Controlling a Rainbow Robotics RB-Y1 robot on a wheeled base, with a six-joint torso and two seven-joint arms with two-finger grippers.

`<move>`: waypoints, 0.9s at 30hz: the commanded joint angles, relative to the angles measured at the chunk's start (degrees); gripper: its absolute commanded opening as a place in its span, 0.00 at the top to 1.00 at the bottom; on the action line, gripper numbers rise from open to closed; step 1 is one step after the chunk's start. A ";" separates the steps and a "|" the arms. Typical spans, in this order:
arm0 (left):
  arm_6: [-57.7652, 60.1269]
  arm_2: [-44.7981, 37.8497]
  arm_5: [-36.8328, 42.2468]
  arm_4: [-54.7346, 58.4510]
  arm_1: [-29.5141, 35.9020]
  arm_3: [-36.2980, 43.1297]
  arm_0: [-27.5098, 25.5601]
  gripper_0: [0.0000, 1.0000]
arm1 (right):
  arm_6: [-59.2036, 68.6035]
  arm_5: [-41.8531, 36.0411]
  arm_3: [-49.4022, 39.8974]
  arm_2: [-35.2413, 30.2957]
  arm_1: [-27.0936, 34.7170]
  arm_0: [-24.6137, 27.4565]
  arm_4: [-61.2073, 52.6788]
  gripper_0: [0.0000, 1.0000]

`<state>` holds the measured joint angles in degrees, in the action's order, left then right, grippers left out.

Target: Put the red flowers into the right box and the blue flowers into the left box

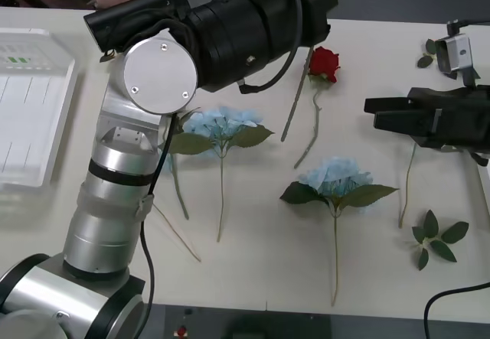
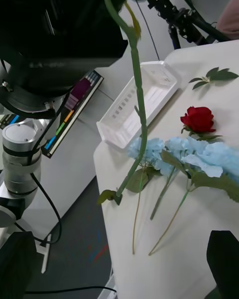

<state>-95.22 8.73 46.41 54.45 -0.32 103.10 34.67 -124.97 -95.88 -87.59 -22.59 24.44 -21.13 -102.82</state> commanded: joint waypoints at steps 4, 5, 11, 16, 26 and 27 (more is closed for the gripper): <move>0.04 3.13 -12.39 7.78 -0.30 -6.60 4.09 1.00 | 0.87 1.40 -0.57 0.71 -2.11 -1.90 0.69 0.00; 0.04 3.13 -12.48 7.52 -0.30 -6.86 4.18 1.00 | 0.87 1.49 -0.65 0.71 -2.29 -2.08 1.13 0.00; 0.04 3.75 -12.66 7.95 0.58 -7.39 4.71 1.00 | 1.66 3.77 -0.39 0.97 -4.40 -4.71 6.05 0.00; 0.04 4.28 -13.10 10.33 1.37 -7.39 4.71 1.00 | 1.84 4.56 4.71 1.32 -5.36 -8.32 7.46 0.00; 0.30 4.28 -13.18 11.56 1.81 -7.48 4.62 1.00 | 2.01 6.58 9.45 1.94 -7.12 -12.80 10.97 0.00; 0.30 4.28 -13.18 11.56 1.81 -7.48 4.62 1.00 | 2.10 6.85 9.45 2.11 -7.12 -12.89 10.97 0.00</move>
<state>-95.22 12.13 33.75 65.85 0.94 94.38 37.20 -124.95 -89.51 -76.67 -20.32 18.47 -32.74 -91.77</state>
